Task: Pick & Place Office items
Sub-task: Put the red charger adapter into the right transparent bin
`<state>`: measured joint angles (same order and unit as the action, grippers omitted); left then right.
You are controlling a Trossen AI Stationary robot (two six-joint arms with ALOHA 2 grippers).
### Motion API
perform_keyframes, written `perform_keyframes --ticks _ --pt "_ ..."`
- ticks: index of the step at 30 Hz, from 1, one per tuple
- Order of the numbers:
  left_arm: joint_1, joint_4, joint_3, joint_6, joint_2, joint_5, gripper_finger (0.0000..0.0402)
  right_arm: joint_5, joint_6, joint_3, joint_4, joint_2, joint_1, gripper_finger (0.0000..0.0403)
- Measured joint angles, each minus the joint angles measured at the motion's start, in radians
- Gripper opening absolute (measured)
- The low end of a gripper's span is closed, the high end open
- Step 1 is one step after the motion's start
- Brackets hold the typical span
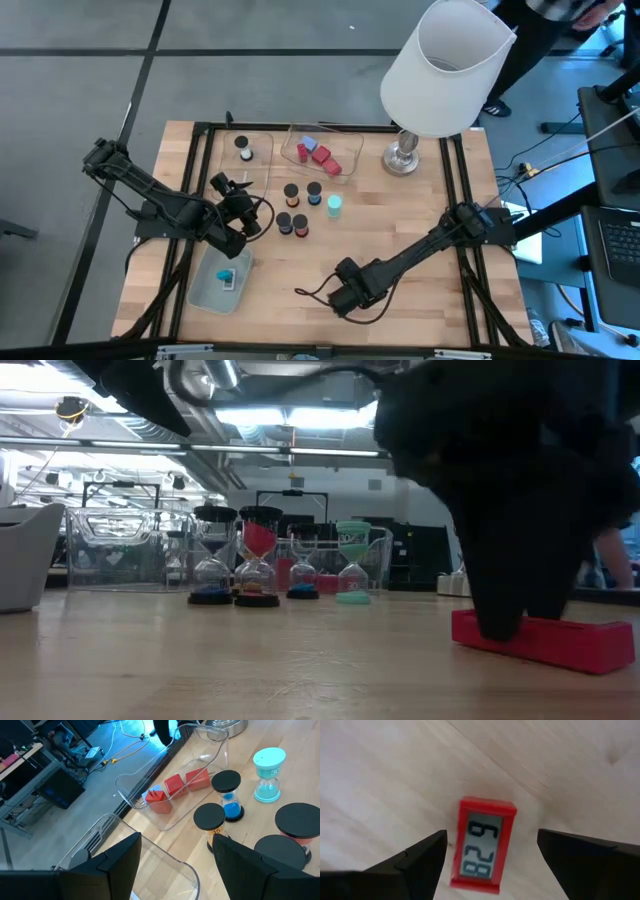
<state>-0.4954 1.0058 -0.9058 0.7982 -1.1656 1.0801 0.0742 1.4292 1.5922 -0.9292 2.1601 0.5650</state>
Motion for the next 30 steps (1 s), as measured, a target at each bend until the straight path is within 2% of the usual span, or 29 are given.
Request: perform_keyframes --ticks 6,12,23,30 --pt "0.0 0.0 0.0 0.0 0.0 0.0 0.0242 -0.01 0.062 -0.031 0.028 -0.002 0.01 0.0297" --pt "0.0 0.0 0.0 0.0 0.0 -0.001 0.0242 0.002 0.024 -0.032 0.021 -0.002 0.013 0.0268" --pt "0.0 0.0 0.0 0.0 0.0 -0.001 0.0242 0.036 -0.128 -0.033 0.021 -0.002 0.014 0.0144" --pt "0.0 -0.064 0.0 0.0 0.0 0.045 0.0242 0.061 -0.223 -0.026 0.024 -0.003 -0.003 0.0145"
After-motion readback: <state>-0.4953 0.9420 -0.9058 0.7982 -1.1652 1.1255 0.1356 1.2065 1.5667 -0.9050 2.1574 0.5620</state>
